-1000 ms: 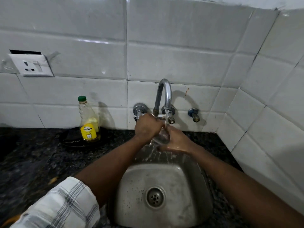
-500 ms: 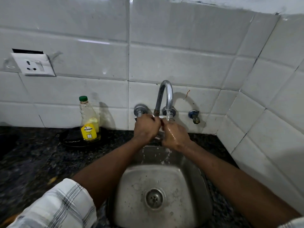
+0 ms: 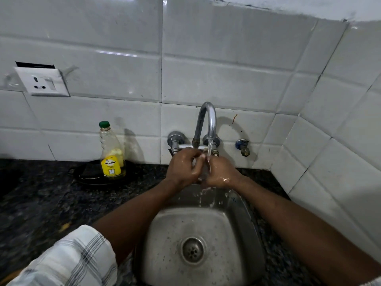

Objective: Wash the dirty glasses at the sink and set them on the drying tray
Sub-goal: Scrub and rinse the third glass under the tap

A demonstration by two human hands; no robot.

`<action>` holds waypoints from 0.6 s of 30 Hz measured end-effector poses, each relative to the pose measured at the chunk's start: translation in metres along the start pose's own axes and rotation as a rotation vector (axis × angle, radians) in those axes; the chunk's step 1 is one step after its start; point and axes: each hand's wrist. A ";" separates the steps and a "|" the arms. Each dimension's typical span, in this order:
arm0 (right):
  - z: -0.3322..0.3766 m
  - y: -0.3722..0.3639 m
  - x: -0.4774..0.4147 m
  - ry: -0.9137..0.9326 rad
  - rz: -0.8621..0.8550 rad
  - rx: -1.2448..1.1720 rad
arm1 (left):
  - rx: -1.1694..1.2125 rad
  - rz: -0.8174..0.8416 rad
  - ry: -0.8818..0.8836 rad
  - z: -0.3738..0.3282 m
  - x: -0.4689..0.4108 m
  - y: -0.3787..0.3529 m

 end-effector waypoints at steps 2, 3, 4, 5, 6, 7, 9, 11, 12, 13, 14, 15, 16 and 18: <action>0.000 -0.002 0.000 -0.025 0.022 -0.066 | -0.010 0.001 -0.100 0.005 0.003 0.002; 0.000 -0.005 -0.001 -0.033 0.002 -0.038 | -0.024 0.005 -0.038 0.004 0.001 -0.001; 0.002 -0.009 -0.001 -0.028 -0.047 0.045 | -0.047 0.023 0.078 0.002 -0.005 -0.006; 0.001 -0.013 -0.002 -0.016 -0.106 0.162 | -0.082 0.050 0.214 -0.001 -0.011 -0.010; 0.002 -0.015 -0.002 -0.006 -0.147 0.249 | -0.115 0.069 0.324 -0.003 -0.015 -0.012; 0.002 -0.016 -0.002 0.009 -0.162 0.278 | -0.114 0.079 0.380 -0.003 -0.015 -0.013; 0.003 -0.010 -0.001 0.030 -0.101 0.194 | -0.035 0.057 0.300 0.001 -0.009 -0.011; 0.001 0.000 0.001 0.027 0.017 -0.019 | 0.018 0.018 0.030 0.002 0.002 -0.003; 0.002 0.003 0.003 0.021 0.051 -0.097 | 0.002 0.020 -0.071 0.003 0.004 0.001; 0.003 0.004 0.004 0.014 0.060 -0.114 | -0.012 0.027 -0.104 0.002 0.003 0.003; 0.006 0.003 0.005 0.000 0.033 -0.060 | -0.029 0.032 -0.059 0.000 0.000 0.001; 0.009 0.000 0.005 -0.007 -0.037 0.042 | -0.051 0.048 0.047 -0.002 -0.006 -0.003; 0.012 -0.004 0.005 -0.005 -0.124 0.167 | -0.062 0.067 0.190 -0.006 -0.013 -0.007; 0.011 -0.009 0.002 0.005 -0.238 0.295 | -0.045 0.051 0.397 -0.013 -0.019 -0.010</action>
Point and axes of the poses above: each hand's wrist, its own x-axis away from the middle knuckle, its own y-axis out of the back of the hand, z = x × y, and after that the axes turned 1 degree about y, right-handed
